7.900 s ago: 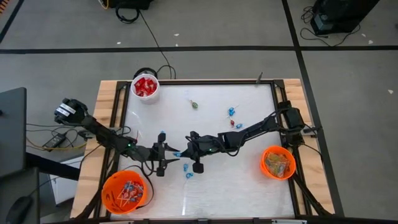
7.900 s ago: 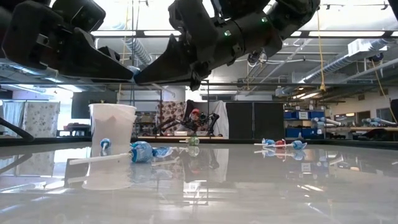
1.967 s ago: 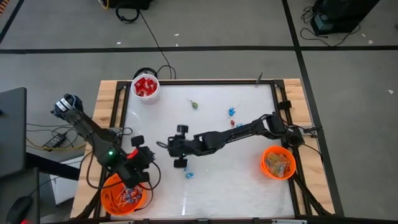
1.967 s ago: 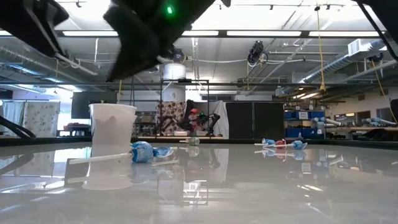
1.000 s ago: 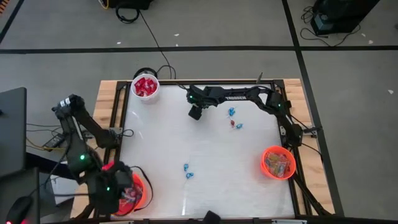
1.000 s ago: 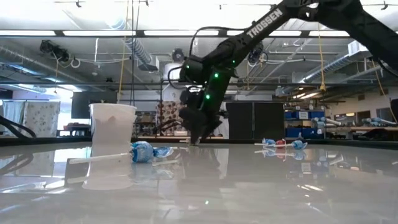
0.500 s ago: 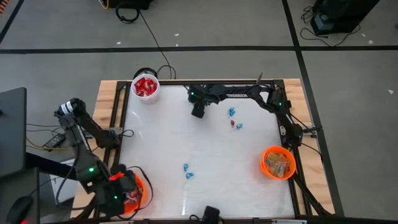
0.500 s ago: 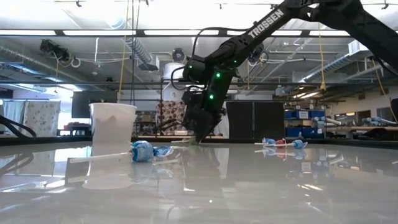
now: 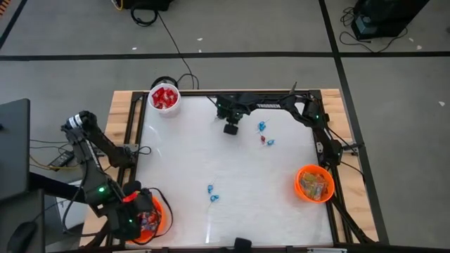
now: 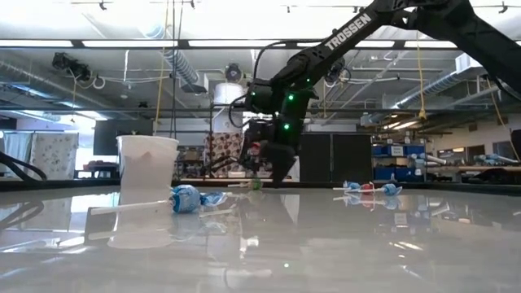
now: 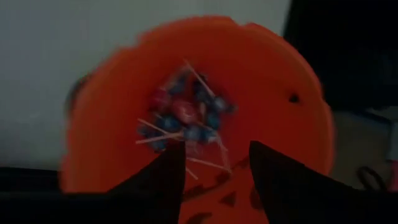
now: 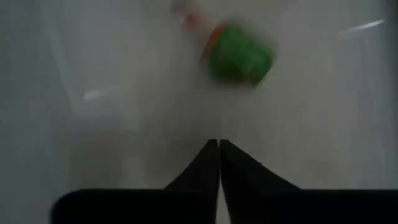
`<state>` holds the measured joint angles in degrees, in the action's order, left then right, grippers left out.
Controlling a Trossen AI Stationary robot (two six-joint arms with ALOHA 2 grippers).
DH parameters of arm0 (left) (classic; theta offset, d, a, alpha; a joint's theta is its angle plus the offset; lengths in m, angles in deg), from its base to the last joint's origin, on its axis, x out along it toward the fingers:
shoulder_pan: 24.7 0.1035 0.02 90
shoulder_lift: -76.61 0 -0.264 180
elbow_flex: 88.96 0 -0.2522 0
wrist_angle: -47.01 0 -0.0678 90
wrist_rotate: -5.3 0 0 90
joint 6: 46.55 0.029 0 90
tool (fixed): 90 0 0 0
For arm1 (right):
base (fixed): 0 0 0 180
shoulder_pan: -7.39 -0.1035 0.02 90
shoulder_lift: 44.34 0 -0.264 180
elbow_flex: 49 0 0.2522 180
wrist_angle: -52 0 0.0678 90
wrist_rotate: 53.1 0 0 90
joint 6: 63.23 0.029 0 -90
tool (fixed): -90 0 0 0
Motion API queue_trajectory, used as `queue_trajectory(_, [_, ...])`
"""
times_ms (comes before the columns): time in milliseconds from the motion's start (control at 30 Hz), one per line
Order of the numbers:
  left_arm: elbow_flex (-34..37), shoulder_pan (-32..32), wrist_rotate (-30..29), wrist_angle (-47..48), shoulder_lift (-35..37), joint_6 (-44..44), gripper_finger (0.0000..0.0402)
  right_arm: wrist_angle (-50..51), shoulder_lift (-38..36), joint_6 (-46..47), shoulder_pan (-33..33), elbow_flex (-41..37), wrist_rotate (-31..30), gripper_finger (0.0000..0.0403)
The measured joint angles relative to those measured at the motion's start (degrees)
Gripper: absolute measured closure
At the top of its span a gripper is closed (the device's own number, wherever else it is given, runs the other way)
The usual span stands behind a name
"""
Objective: Sort candy by brand, put in halloween buckets
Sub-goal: Put the green sucker into the left orange bucket
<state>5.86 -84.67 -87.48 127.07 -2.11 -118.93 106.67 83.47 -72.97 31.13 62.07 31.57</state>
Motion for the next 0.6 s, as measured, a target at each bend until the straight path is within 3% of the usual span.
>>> queue_trajectory(100, [-1.55, 0.0, -3.83, 4.51, 0.0, 0.08, 0.0218, 5.54, -0.07, -0.72, -1.33, 0.02, 0.62, 0.0394])
queue_trajectory(333, [-4.31, 1.45, -22.85, 14.79, 0.07, -1.51, 0.0219, 10.14, -0.29, -0.47, -4.32, 0.09, 0.47, 0.0389])
queue_trajectory(467, [-3.63, 6.23, -26.53, 18.22, 0.04, -2.01, 0.0219, 11.54, -0.43, 0.3, -5.4, 0.09, 2.45, 0.0391])
queue_trajectory(600, [-0.29, 12.77, -27.73, 16.87, 0.04, 4.09, 0.022, 12.84, -0.82, 0.96, -6.19, -0.46, 4.81, 0.0391])
